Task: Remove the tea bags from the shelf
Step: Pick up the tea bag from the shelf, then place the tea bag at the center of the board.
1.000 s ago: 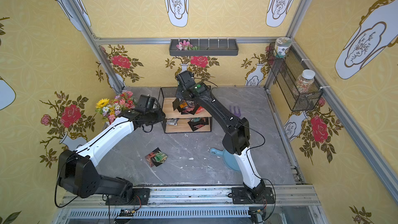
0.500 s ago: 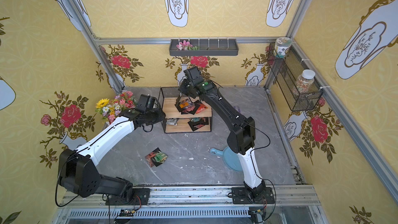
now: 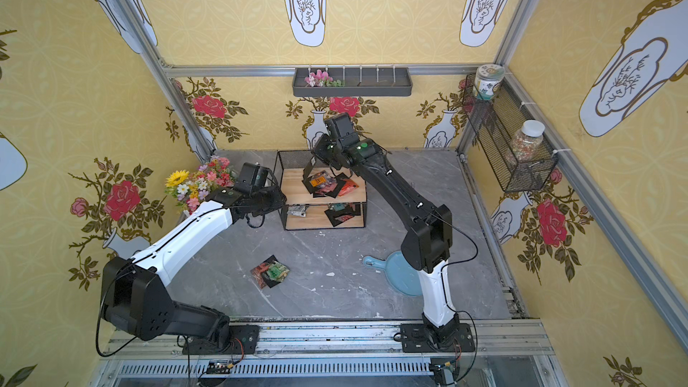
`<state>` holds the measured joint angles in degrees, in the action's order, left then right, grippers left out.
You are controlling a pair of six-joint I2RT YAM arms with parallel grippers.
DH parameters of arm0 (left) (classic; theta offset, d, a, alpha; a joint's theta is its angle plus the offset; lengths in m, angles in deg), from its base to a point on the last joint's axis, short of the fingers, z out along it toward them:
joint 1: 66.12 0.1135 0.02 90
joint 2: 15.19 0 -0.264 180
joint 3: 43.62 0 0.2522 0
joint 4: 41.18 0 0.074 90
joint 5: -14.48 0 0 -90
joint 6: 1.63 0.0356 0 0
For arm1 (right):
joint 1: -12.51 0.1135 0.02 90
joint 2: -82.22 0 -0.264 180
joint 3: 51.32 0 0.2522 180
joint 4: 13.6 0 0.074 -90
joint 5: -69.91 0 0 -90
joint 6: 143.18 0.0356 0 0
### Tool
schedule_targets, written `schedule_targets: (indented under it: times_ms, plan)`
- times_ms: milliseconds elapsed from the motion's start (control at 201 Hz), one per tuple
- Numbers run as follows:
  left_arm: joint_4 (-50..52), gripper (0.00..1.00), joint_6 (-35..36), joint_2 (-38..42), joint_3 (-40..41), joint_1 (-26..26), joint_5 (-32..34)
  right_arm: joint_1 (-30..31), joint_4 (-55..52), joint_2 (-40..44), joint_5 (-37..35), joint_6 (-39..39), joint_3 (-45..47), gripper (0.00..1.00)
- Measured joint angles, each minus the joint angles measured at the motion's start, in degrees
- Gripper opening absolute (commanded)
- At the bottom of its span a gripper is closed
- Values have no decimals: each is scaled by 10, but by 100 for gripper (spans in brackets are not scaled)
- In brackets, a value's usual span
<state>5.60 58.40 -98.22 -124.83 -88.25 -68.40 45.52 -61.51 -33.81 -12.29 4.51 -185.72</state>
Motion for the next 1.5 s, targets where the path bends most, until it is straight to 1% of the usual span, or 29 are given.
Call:
schedule_targets:
  times_ms: [309,488,697,916,1085,1220,1329,1498]
  plan:
    - [0,45,0,0,0,0,0,2,48,71,31,10,106,0]
    - [0,45,0,0,0,0,0,19,83,125,55,12,173,0]
    - [0,45,1,0,0,0,0,71,132,196,71,6,293,0]
    - [2,45,2,0,-3,0,-1,145,182,254,71,-10,424,0]
    - [5,45,4,0,-6,0,-5,195,212,250,72,-27,490,0]
    - [10,45,8,-1,-8,0,-5,225,229,219,70,-40,525,0]
    - [12,45,10,-1,-8,0,-5,238,242,195,68,-44,548,0]
    - [13,45,10,-1,-10,0,-5,239,258,181,50,-51,579,0]
